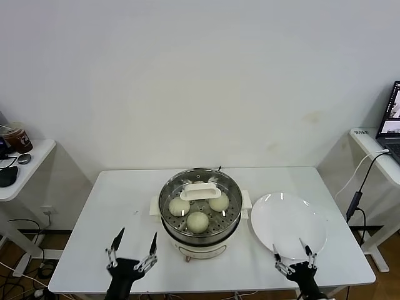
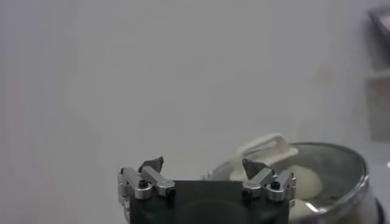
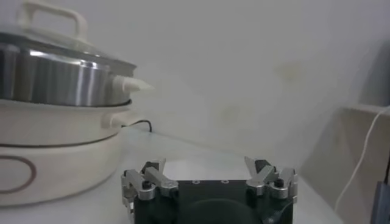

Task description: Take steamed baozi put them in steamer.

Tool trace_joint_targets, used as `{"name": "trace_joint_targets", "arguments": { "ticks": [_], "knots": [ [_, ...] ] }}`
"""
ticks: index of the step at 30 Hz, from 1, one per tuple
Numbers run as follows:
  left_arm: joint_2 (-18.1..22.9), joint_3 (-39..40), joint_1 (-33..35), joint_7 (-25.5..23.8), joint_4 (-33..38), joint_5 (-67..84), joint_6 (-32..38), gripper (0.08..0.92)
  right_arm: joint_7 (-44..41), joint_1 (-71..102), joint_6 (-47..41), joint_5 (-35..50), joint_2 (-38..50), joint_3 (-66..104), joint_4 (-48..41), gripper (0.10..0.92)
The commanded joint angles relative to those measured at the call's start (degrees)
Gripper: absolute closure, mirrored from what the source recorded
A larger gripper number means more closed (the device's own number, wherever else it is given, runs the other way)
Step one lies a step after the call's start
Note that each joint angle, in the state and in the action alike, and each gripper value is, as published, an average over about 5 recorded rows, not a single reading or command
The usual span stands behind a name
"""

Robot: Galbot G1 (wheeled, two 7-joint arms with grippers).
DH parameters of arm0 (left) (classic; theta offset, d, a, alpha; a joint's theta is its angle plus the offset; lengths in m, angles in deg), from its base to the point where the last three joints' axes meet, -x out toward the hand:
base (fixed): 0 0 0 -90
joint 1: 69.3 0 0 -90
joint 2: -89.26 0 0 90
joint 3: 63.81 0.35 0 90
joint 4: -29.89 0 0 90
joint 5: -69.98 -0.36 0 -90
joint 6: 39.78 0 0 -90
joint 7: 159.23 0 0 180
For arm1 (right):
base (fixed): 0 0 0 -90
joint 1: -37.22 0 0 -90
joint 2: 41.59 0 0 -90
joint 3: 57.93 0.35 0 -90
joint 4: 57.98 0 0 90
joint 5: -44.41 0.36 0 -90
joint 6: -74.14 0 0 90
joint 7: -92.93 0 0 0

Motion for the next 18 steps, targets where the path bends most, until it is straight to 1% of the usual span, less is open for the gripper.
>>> {"name": "trace_joint_targets", "arguments": {
  "ticks": [1,4,9,18],
  "knots": [
    [3.3,-5.9,7.7,-4.4,-14.7,10.3,15.6,0.177,0.7,4.9,-1.8,3.9,2.1,-4.7,3.8,0.203],
    [3.8,-6.7,7.2,-4.5,-15.8,10.2,15.9,0.177,0.7,5.2,-1.5,3.7,1.9,-5.2,3.9,0.203],
    [4.0,-7.7,6.9,-4.7,-15.4,10.2,15.5,0.177,0.7,5.4,-1.5,3.3,1.7,-5.7,3.7,0.203],
    [3.7,-7.3,7.0,-5.3,-15.4,9.7,15.3,0.177,0.6,5.7,-1.7,2.7,1.5,-5.8,3.6,0.203]
  ]
}}
